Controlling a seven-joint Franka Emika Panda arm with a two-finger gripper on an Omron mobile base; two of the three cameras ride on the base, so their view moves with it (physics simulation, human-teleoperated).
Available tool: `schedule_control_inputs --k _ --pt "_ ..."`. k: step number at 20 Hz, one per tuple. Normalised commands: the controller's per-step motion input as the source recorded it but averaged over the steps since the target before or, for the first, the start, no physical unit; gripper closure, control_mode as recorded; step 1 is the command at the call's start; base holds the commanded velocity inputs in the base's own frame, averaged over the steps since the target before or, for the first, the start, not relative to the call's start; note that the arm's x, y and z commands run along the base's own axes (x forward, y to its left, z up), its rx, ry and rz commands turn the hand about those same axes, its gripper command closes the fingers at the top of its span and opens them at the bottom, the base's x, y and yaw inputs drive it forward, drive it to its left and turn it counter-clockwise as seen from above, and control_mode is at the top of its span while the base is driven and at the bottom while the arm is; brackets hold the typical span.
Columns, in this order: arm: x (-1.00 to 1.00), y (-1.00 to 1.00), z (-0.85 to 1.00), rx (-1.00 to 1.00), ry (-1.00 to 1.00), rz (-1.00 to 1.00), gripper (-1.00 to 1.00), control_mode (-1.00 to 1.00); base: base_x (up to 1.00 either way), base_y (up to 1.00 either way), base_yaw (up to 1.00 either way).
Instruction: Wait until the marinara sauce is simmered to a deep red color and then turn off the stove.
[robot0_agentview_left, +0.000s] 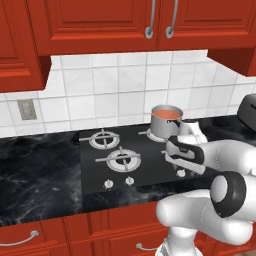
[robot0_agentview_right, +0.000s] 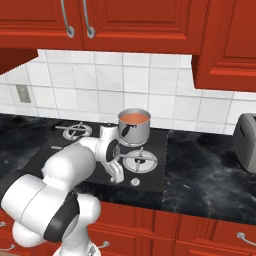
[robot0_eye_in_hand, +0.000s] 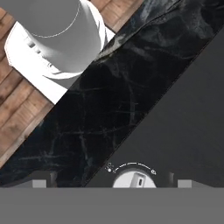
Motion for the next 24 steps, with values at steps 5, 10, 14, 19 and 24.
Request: schedule_control_inputs --k 5,10,14,19,24 --pt "0.01 -0.02 -0.09 0.02 0.0 0.0 -1.0 -1.0 0.0 0.0 0.0" --pt "0.07 -0.02 0.0 0.02 0.0 0.0 -1.0 -1.0 0.0 0.0 0.0" --pt "0.04 -0.08 -0.02 0.02 0.0 0.0 -1.0 -1.0 0.0 0.0 0.0" --pt "0.08 -0.05 -0.13 0.0 -0.01 0.0 -1.0 -1.0 0.0 0.0 0.0" --pt "0.06 0.0 -0.08 0.0 0.0 0.0 -1.0 -1.0 0.0 0.0 0.0"
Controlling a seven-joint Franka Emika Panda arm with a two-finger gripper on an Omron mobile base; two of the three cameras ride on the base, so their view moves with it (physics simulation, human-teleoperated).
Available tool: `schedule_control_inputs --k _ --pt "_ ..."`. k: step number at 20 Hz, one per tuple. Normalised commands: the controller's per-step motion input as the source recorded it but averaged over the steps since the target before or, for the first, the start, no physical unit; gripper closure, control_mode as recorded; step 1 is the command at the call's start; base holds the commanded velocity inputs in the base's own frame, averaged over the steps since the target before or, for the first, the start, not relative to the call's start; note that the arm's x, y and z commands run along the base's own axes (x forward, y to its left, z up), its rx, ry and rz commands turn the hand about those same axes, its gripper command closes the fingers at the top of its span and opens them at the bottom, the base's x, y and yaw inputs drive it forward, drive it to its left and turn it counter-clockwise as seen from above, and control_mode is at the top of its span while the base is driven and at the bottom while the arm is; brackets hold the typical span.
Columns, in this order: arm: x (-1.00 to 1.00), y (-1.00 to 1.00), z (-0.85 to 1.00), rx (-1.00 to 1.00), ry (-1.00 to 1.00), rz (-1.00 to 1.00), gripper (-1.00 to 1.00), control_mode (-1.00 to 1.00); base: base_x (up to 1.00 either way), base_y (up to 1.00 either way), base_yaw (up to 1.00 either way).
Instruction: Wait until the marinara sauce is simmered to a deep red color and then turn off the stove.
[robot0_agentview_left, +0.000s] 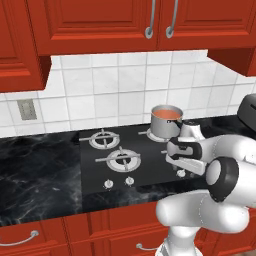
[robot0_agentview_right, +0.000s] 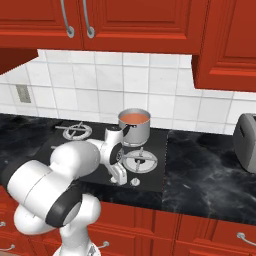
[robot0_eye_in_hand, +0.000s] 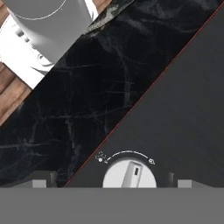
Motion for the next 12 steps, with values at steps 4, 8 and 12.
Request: schedule_control_inputs --k 4,8,12 --pt "0.05 0.0 -0.01 0.0 0.0 0.0 -1.0 -1.0 0.0 0.0 0.0" --pt "0.05 0.0 -0.01 0.0 0.0 0.0 -1.0 -1.0 0.0 0.0 0.0" --pt "0.0 0.0 -0.03 0.0 0.0 0.0 -1.0 -1.0 0.0 0.0 0.0"
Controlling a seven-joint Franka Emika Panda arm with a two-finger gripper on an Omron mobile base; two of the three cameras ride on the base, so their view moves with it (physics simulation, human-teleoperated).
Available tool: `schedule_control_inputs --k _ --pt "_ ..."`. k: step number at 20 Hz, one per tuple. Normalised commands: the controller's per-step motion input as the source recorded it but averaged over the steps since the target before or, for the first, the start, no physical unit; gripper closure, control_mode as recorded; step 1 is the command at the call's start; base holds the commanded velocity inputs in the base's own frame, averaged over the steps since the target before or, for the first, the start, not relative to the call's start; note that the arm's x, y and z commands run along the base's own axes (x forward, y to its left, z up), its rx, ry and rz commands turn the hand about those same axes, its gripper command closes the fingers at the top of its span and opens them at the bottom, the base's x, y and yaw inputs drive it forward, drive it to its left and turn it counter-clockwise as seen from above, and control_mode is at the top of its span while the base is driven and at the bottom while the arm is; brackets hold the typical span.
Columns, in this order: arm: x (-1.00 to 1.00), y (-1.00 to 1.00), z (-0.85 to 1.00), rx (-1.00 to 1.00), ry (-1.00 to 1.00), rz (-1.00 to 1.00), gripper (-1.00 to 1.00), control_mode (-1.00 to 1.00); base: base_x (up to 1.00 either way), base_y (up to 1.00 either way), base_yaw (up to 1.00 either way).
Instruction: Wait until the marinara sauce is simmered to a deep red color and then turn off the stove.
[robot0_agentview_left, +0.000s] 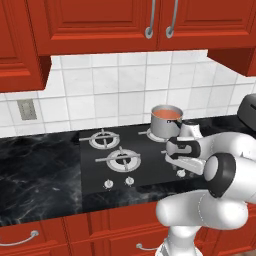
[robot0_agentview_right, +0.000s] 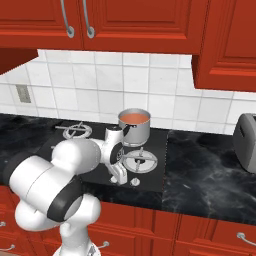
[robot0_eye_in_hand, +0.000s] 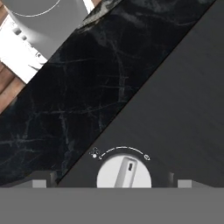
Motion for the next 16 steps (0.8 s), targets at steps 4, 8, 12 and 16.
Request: schedule_control_inputs --k 4,8,12,16 --pt "-0.01 0.0 -0.09 0.0 0.0 0.0 -1.0 -1.0 0.0 0.0 0.0" --pt "0.0 0.0 -0.14 0.0 0.0 0.0 -1.0 -1.0 0.0 0.0 0.0" --pt "0.0 0.0 -0.14 0.0 0.0 0.0 -1.0 -1.0 0.0 0.0 0.0" --pt "0.0 0.0 -0.07 0.0 0.0 0.0 -1.0 -1.0 0.0 0.0 0.0"
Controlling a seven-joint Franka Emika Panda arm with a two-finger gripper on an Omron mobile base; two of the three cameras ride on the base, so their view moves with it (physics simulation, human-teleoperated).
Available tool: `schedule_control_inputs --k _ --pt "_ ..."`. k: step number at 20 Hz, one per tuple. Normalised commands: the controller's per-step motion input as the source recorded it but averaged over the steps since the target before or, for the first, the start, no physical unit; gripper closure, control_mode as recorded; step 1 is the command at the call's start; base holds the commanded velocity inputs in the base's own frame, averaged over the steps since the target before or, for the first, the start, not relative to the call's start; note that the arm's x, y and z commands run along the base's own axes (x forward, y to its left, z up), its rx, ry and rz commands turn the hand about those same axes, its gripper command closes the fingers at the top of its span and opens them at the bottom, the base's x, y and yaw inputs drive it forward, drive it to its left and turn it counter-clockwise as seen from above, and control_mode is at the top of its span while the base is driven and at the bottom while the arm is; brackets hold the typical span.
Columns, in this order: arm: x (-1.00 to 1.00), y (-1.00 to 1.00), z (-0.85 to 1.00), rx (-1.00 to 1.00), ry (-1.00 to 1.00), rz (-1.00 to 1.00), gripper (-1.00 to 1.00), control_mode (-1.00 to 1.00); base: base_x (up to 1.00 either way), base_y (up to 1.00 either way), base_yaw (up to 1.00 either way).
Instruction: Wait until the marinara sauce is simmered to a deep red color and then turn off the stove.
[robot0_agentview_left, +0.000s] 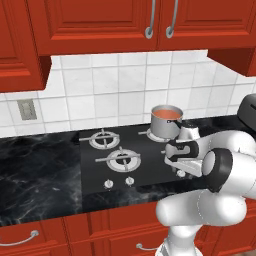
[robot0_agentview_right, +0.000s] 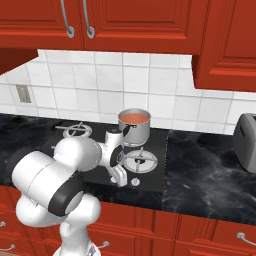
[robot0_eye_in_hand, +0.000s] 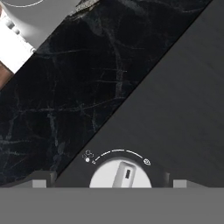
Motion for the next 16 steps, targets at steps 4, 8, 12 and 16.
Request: schedule_control_inputs --k 4,8,12,16 --pt "0.02 0.0 -0.05 0.0 0.0 0.0 -1.0 -1.0 0.0 0.0 0.0" --pt "0.0 0.0 -0.01 0.0 0.0 0.0 -1.0 -1.0 0.0 0.0 0.0" --pt "0.0 0.0 0.0 0.0 0.0 0.0 -1.0 -1.0 0.0 0.0 0.0" --pt "0.0 0.0 0.0 0.0 0.0 0.0 -1.0 -1.0 0.0 0.0 0.0"
